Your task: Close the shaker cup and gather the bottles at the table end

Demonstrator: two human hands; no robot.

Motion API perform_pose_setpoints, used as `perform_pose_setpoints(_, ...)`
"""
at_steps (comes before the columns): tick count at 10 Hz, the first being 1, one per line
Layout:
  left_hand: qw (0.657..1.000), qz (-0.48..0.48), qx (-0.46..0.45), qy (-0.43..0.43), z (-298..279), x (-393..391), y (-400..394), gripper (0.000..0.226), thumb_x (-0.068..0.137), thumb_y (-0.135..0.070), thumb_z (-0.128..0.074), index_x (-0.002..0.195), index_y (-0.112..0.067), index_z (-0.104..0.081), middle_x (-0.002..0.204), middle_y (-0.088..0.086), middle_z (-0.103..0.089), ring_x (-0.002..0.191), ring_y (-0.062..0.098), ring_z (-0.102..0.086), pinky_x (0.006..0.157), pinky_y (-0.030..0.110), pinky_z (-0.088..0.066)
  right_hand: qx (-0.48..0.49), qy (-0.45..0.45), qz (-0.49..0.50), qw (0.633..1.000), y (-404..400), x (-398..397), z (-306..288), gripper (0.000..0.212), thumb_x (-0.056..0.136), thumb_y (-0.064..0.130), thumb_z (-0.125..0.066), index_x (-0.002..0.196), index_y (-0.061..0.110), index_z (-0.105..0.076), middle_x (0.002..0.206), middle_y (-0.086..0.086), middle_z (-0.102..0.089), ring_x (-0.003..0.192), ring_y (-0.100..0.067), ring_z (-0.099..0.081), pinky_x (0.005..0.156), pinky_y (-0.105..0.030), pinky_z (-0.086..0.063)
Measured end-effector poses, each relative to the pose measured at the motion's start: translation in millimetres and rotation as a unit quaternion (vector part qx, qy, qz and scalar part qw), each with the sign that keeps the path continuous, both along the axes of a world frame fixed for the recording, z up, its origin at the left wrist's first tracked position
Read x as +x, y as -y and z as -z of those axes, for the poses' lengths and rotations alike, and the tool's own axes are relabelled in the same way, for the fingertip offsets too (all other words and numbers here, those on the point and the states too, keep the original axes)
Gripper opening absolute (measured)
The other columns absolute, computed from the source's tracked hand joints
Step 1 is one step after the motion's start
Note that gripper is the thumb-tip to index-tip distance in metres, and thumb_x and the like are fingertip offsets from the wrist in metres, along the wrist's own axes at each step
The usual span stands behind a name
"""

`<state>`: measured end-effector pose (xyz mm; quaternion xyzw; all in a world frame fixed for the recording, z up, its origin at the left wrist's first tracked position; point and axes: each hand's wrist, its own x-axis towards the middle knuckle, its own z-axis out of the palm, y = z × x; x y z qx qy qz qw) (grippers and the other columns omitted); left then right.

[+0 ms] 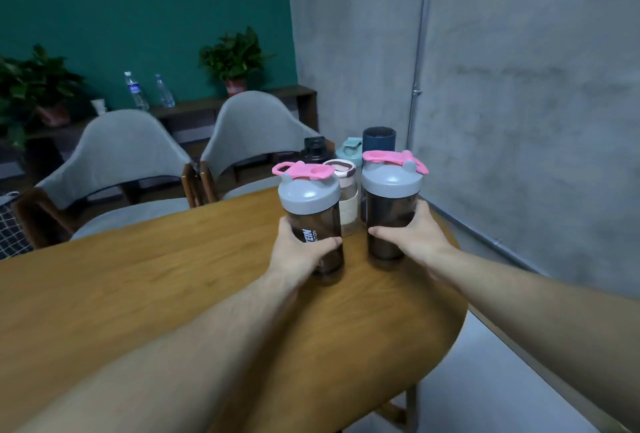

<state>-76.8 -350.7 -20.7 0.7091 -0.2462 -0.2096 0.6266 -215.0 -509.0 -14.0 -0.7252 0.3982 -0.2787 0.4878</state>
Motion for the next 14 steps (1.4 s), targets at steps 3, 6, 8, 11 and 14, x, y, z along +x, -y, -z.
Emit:
perform_pose_setpoints(3,1.0,0.02,0.01,0.006,8,-22,58,0.071,0.069,-0.015,-0.091,0.124,-0.02,-0.046,0.111,-0.005,-0.066,0.098,0.009,-0.065,0.065,0.015,-0.052,0.003,-0.002,0.003,1.0,51,-4,14,0.091,0.071,0.027,-0.092,0.142,0.015,-0.037,0.139,-0.006,-0.056,0.126,-0.025,-0.055,0.098,-0.033,-0.046)
perform_pose_setpoints(6,0.999,0.015,0.028,0.012,21,-26,82,0.073,0.07,-0.018,-0.09,0.124,-0.026,-0.042,0.111,-0.009,-0.063,0.1,0.004,-0.061,0.078,0.024,-0.052,0.01,0.009,-0.012,1.0,70,2,29,0.088,0.07,0.023,-0.092,0.139,0.015,-0.04,0.125,0.001,-0.057,0.114,-0.017,-0.055,0.097,-0.031,-0.046)
perform_pose_setpoints(8,0.999,0.01,0.043,0.029,24,-27,94,0.074,0.07,-0.019,-0.09,0.12,-0.03,-0.037,0.119,-0.003,-0.059,0.108,0.015,-0.058,0.087,0.03,-0.05,0.031,0.017,-0.021,0.999,78,2,32,0.087,0.072,0.019,-0.091,0.141,0.015,-0.037,0.126,0.0,-0.057,0.112,-0.016,-0.053,0.094,-0.03,-0.044)
perform_pose_setpoints(11,0.996,0.024,0.089,0.012,21,-24,91,0.097,0.068,-0.017,-0.091,0.143,-0.022,-0.029,0.135,0.003,-0.053,0.122,0.023,-0.054,0.094,0.035,-0.05,0.034,-0.043,-0.035,0.998,74,-15,27,0.106,0.071,0.027,-0.091,0.154,0.02,-0.025,0.147,-0.006,-0.052,0.132,-0.025,-0.051,0.106,-0.037,-0.044)
perform_pose_setpoints(14,0.99,0.003,0.138,-0.004,0,-29,41,0.083,0.082,-0.03,-0.077,0.148,-0.023,-0.029,0.146,0.011,-0.041,0.12,0.025,-0.049,0.094,0.035,-0.042,0.02,-0.093,-0.015,0.995,38,-50,7,0.088,0.08,0.027,-0.084,0.15,0.019,-0.031,0.144,-0.011,-0.049,0.124,-0.029,-0.053,0.097,-0.04,-0.05)
